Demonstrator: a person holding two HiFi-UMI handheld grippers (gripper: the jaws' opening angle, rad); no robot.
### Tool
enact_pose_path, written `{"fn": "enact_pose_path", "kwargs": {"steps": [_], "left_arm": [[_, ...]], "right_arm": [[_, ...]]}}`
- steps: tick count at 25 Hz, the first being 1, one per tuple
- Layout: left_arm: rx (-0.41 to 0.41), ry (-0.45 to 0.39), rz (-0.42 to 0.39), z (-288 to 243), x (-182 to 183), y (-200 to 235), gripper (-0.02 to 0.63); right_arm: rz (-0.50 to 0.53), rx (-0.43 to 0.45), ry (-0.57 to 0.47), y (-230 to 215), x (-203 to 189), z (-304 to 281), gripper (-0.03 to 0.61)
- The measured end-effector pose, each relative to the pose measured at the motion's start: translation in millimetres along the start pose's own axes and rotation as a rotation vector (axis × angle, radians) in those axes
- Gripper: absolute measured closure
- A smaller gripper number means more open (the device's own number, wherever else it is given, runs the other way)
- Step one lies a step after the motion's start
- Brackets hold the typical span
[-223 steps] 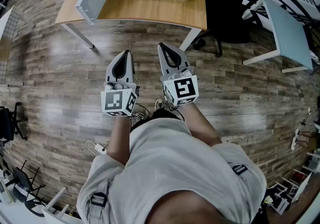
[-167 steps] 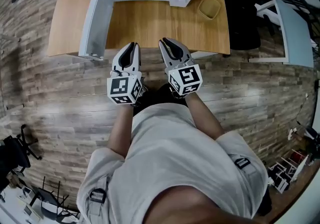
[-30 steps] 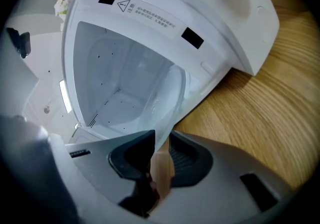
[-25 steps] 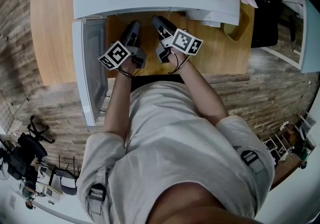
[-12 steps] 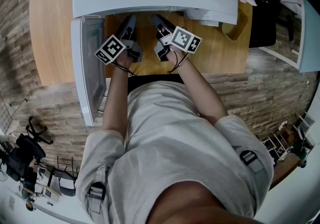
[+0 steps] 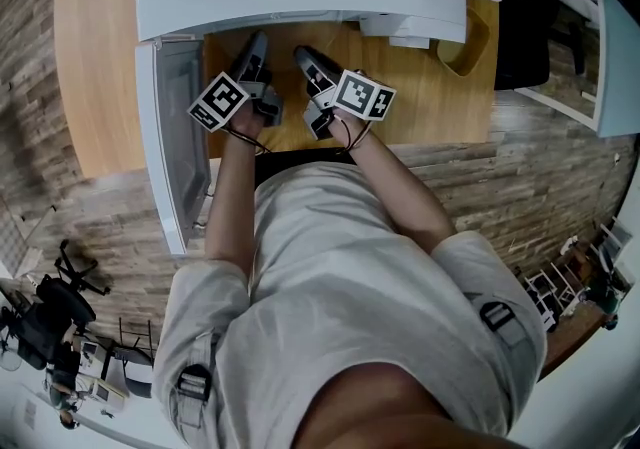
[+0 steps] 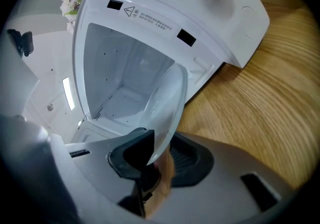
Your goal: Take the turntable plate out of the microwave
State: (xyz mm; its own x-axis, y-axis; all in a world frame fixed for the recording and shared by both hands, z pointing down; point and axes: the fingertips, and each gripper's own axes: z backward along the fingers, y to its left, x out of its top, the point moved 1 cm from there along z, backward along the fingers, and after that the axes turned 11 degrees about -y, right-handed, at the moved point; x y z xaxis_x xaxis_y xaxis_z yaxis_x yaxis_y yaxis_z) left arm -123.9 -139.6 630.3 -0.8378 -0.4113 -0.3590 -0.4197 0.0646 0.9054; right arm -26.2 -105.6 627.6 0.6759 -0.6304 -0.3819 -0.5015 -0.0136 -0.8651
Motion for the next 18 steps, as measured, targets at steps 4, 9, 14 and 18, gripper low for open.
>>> {"fn": "enact_pose_path", "kwargs": {"steps": [4, 9, 14, 18], "left_arm": [[-0.010, 0.002, 0.006, 1, -1, -1, 0.514], [-0.013, 0.000, 0.025, 2, -1, -3, 0.523], [-0.016, 0.005, 0.042, 6, -6, -7, 0.529], [-0.023, 0.015, 0.044, 9, -10, -9, 0.532]], "right_arm": [[0.047, 0.000, 0.014, -3, 2, 0, 0.460], [0.016, -0.020, -0.063, -15, 25, -6, 0.407], [-0.009, -0.020, -0.111, -17, 44, -15, 0.416], [-0.034, -0.020, -0.124, -18, 49, -19, 0.432]]}}
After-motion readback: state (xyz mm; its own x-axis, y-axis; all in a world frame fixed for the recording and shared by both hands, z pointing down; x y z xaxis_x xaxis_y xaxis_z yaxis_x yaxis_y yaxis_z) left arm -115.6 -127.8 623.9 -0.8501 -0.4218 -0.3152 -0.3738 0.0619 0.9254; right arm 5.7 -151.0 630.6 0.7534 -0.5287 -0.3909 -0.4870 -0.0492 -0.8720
